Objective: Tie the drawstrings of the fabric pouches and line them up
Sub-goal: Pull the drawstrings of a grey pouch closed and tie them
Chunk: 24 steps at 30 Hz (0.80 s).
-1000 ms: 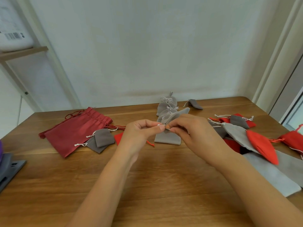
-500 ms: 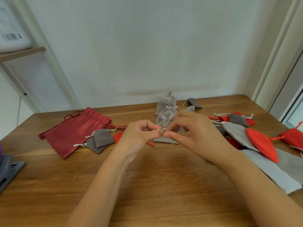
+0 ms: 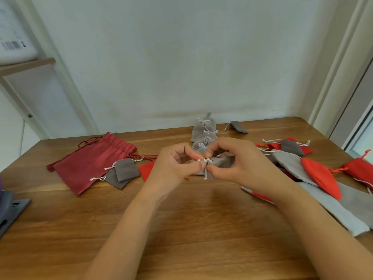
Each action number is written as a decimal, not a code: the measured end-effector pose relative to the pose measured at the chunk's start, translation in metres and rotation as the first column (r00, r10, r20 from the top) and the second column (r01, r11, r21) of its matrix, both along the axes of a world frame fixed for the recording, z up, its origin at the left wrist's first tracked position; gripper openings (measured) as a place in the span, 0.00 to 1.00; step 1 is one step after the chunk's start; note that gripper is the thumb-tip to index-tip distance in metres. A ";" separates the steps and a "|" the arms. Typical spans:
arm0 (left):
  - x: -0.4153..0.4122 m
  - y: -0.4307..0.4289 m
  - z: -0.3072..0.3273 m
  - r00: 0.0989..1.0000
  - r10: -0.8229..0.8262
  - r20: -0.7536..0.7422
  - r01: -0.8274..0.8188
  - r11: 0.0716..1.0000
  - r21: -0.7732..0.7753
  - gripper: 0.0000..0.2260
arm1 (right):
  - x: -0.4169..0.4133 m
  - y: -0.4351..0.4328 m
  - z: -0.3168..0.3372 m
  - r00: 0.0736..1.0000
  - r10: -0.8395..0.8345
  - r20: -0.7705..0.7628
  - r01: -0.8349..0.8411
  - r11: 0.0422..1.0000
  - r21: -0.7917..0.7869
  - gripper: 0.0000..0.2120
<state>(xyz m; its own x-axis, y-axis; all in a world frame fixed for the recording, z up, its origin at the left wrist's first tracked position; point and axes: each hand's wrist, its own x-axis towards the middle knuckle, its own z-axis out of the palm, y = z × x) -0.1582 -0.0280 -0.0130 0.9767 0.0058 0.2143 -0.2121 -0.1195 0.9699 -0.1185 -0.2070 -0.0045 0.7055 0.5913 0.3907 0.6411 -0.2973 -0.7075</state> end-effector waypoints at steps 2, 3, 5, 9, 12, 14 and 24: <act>-0.001 -0.004 -0.001 1.000 -0.001 0.021 0.002 1.000 -0.027 0.12 | -0.001 0.000 0.001 1.000 0.005 -0.025 -0.006 1.000 -0.011 0.05; -0.001 -0.005 -0.001 1.000 -0.003 0.031 0.005 0.999 -0.038 0.11 | -0.001 0.000 0.000 0.999 0.000 -0.037 -0.001 1.000 -0.013 0.04; -0.001 -0.008 -0.001 0.999 -0.005 0.054 0.007 0.999 -0.041 0.09 | 0.001 0.000 -0.001 0.998 -0.018 -0.066 0.017 1.000 -0.012 0.04; -0.003 -0.013 -0.004 0.990 0.074 0.123 -0.076 0.997 0.007 0.09 | 0.003 0.000 -0.003 0.992 -0.046 -0.120 0.042 0.999 -0.031 0.03; -0.005 -0.016 -0.008 0.969 0.138 0.205 -0.168 0.976 0.139 0.10 | 0.005 -0.001 -0.004 0.990 -0.072 -0.124 0.065 0.996 -0.066 0.04; -0.006 -0.015 -0.007 0.963 0.152 0.221 -0.197 0.960 0.200 0.08 | 0.005 -0.001 -0.005 0.989 -0.083 -0.126 0.074 0.995 -0.069 0.03; -0.005 -0.013 -0.006 0.946 0.093 0.311 -0.246 0.831 0.499 0.05 | 0.004 0.005 -0.008 0.980 -0.145 -0.133 0.132 0.986 -0.101 0.02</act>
<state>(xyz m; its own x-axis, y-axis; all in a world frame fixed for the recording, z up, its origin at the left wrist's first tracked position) -0.1630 -0.0414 -0.0191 0.8772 -0.0215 0.4796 -0.3763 -0.6512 0.6591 -0.1142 -0.2024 -0.0127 0.8268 0.5124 0.2319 0.4861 -0.4437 -0.7529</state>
